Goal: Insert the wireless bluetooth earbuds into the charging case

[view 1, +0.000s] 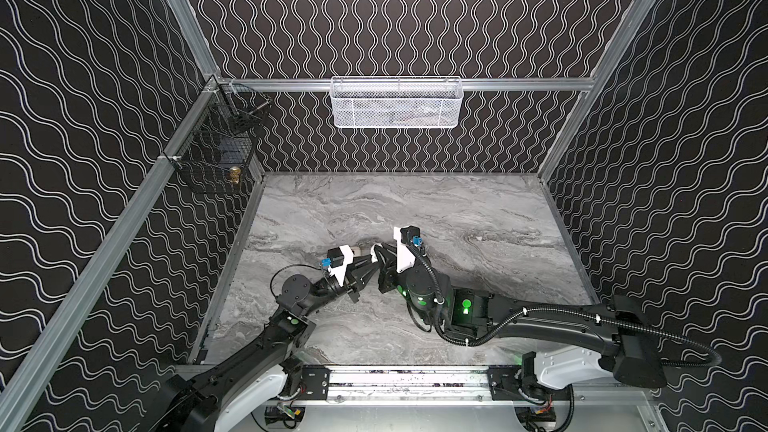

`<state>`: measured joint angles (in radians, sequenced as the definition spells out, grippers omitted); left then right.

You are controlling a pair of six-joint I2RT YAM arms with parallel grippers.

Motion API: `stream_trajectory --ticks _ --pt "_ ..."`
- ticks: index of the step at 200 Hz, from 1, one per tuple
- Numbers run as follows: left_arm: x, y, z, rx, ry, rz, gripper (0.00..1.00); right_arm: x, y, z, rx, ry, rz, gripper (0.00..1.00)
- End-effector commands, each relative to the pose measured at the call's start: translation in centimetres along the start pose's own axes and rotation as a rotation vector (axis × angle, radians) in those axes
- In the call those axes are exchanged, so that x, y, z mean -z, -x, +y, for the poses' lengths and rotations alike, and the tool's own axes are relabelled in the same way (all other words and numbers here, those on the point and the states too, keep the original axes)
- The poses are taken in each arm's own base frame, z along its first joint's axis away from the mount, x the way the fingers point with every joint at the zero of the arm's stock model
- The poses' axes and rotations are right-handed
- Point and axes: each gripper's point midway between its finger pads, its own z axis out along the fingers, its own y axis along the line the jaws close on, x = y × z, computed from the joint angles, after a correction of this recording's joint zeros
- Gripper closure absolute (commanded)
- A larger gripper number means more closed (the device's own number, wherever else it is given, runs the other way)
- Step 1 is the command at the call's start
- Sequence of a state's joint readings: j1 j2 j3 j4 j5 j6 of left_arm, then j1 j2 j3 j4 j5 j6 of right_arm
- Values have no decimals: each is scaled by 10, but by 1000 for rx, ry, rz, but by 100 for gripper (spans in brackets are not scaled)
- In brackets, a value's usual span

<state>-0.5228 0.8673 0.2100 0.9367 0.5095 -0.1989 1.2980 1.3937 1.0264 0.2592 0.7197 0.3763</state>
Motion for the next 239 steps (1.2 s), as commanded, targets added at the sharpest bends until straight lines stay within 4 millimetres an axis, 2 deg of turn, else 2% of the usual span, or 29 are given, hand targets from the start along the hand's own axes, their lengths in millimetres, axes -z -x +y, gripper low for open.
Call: stream_trajectory --ticks 1,75,112,116,142,172,205,239 --pt "-1 7 -1 -32 -7 -22 100 -3 10 4 -11 7 -27 85" --pt "0 8 -2 -34 -3 -25 100 -11 -5 -3 3 -1 -4 86" --pt "1 10 -2 -35 -4 -34 100 -11 -8 1 8 29 -1 87" --pt "1 11 -3 -35 -5 -36 100 -10 -20 -4 24 24 20 87" --pt "2 12 -3 -36 -4 -39 100 -10 -29 -5 18 39 32 88" --pt "2 11 -3 -36 -4 -36 100 -8 -33 1 20 87 39 90" --pt "2 11 -3 -41 -2 -36 100 -5 -35 -5 20 76 46 90" --pt "2 12 -4 -44 -7 -38 100 1 -36 -5 22 105 46 85"
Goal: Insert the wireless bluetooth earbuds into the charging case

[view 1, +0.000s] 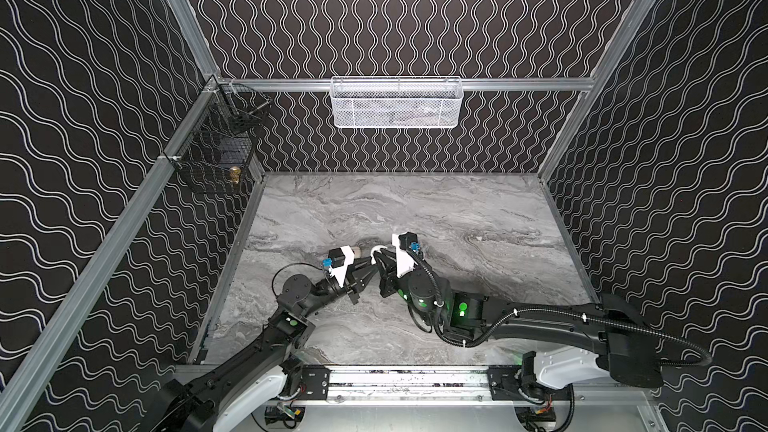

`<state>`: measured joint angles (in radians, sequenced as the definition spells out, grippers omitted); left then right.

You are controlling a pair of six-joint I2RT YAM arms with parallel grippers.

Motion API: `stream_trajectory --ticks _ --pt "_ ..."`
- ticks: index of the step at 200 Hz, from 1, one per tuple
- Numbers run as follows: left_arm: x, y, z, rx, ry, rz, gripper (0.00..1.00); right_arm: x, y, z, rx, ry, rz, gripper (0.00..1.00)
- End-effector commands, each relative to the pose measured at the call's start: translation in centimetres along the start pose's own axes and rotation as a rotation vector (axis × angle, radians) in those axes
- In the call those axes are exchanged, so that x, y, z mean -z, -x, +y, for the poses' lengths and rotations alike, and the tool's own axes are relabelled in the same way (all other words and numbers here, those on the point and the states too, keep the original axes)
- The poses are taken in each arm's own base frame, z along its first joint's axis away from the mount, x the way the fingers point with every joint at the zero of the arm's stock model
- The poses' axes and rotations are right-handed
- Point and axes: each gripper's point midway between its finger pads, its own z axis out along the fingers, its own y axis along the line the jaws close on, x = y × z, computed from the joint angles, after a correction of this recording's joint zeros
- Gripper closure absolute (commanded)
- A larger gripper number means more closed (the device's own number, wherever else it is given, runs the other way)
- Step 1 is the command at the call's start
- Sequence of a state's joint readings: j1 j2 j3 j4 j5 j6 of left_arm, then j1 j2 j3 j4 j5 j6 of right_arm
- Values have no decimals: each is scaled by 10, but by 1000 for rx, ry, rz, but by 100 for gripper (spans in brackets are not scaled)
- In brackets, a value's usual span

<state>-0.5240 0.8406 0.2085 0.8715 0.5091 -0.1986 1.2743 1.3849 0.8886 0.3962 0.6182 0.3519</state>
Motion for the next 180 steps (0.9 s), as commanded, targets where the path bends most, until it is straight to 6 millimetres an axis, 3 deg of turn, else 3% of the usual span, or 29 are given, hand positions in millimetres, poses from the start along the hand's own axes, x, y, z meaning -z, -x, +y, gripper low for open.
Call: stream_trajectory --ticks 1,36,84,113,155,180 --pt "1 19 -4 -63 -12 -73 100 3 -4 4 6 36 18 84" --pt "1 20 -7 -67 -28 -83 100 3 -8 10 21 68 38 78" --pt "1 20 -6 -68 -27 -82 100 4 -7 14 29 71 54 52" --pt "1 19 -6 -69 -25 -78 100 14 4 13 21 65 43 48" --pt "1 16 -5 -72 -23 -75 100 42 30 -18 -65 -58 20 49" --pt "1 14 -3 -80 -13 -84 100 63 24 -47 -111 -155 73 50"
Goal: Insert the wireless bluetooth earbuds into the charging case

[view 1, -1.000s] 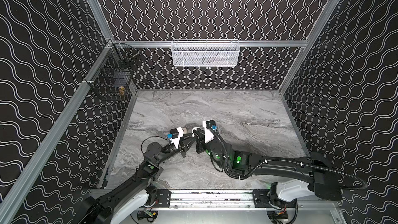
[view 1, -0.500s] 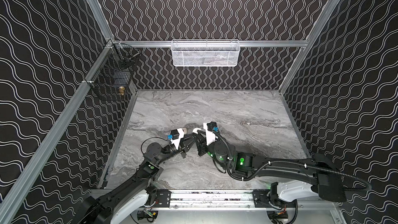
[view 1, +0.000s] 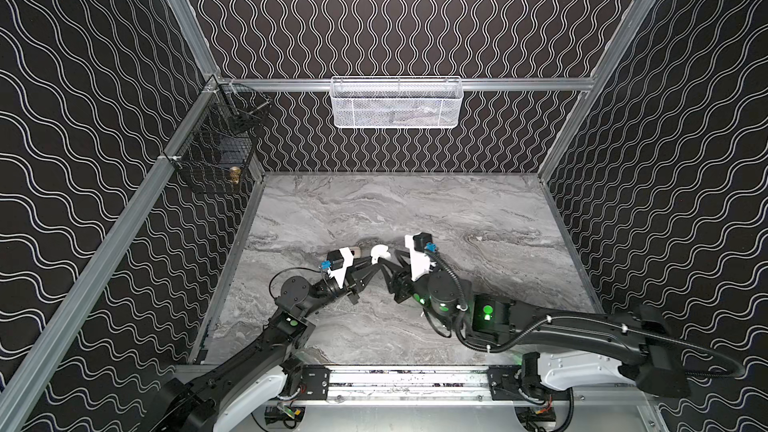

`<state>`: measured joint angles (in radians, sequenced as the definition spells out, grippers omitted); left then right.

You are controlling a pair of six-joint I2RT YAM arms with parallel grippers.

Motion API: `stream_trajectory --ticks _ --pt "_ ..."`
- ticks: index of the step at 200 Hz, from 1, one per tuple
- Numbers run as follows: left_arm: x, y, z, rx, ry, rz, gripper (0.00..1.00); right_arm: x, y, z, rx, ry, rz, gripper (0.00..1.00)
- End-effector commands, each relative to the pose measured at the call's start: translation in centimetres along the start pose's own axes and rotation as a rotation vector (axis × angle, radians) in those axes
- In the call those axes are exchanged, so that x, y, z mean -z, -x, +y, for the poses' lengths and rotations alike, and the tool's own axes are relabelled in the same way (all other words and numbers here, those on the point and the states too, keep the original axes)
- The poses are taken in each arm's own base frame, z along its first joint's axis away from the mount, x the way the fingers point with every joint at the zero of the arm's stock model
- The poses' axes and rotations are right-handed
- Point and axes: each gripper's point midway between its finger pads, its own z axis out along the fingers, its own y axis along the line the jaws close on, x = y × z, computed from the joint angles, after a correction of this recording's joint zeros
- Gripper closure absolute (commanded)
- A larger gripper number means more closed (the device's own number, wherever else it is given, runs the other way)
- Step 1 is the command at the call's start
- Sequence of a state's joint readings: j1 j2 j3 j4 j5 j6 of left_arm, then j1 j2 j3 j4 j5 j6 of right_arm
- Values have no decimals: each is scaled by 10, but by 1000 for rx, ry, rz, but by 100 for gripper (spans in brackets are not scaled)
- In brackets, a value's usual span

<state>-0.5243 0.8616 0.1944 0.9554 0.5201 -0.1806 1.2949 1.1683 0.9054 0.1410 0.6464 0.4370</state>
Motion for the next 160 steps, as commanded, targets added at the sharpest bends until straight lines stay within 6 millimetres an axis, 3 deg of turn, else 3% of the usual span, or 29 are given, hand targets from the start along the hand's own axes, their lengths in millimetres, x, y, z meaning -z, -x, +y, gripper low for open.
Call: stream_trajectory --ticks 1,38,54,76,108,160 --pt "1 8 0 -39 5 -44 100 16 -11 -36 -46 -146 60 50" --pt "6 5 3 -75 29 -68 100 45 -57 -83 -73 -266 212 52" --pt "10 6 3 -99 42 -101 100 54 -92 -97 -100 -300 323 51" --pt "10 4 5 -107 54 -102 100 58 -150 -102 -137 -287 498 52" --pt "8 1 7 -102 61 -77 100 67 -214 -119 -166 -344 672 52" --pt "10 1 9 -106 76 -60 100 67 -257 -135 -143 -425 788 46"
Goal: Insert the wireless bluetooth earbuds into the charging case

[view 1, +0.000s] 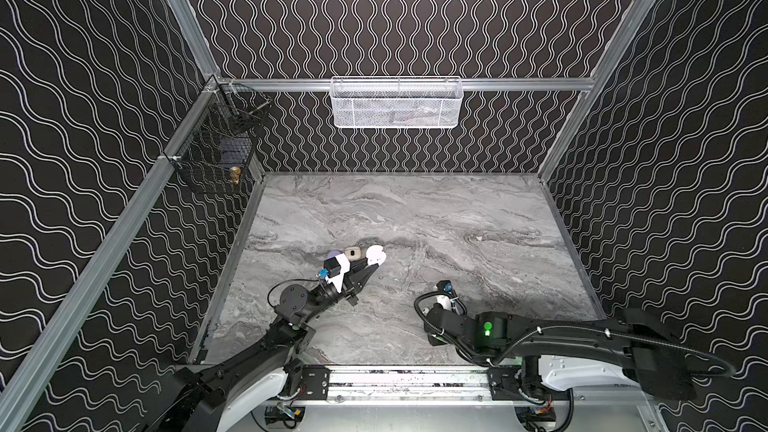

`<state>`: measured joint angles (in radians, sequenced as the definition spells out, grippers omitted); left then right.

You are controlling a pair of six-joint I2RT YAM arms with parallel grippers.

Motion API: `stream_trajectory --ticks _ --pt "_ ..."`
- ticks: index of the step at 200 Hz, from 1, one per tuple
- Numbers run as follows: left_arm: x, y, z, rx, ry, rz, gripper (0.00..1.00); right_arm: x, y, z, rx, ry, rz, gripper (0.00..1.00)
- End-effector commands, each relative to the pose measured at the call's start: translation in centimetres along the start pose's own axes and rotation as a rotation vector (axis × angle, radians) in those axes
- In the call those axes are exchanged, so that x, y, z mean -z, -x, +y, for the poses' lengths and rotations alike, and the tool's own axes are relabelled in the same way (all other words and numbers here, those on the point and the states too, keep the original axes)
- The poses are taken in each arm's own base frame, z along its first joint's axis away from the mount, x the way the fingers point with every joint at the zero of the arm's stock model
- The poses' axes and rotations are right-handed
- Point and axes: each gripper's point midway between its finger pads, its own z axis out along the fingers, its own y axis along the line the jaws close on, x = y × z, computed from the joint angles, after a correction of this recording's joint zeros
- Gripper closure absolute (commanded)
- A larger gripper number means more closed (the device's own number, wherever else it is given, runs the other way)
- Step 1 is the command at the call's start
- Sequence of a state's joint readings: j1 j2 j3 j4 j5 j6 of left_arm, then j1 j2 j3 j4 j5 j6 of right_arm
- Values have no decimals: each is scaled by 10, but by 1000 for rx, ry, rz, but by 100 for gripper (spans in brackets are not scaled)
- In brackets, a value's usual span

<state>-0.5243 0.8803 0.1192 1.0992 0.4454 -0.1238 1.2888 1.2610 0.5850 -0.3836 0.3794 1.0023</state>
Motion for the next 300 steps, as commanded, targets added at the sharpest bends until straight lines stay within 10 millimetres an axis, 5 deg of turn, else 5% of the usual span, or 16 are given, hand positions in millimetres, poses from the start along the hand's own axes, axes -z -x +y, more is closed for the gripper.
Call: stream_trajectory --ticks 1,116,223,300 --pt "0 5 1 -27 7 -8 100 -10 -8 4 -34 6 43 46" --pt "-4 4 1 -12 -6 0 100 -47 8 8 3 -69 85 46" --pt "-5 5 -1 -5 -13 -1 100 -50 15 -11 46 -225 62 53" --pt "-6 4 0 -4 -10 7 100 -46 5 -1 27 -151 89 71"
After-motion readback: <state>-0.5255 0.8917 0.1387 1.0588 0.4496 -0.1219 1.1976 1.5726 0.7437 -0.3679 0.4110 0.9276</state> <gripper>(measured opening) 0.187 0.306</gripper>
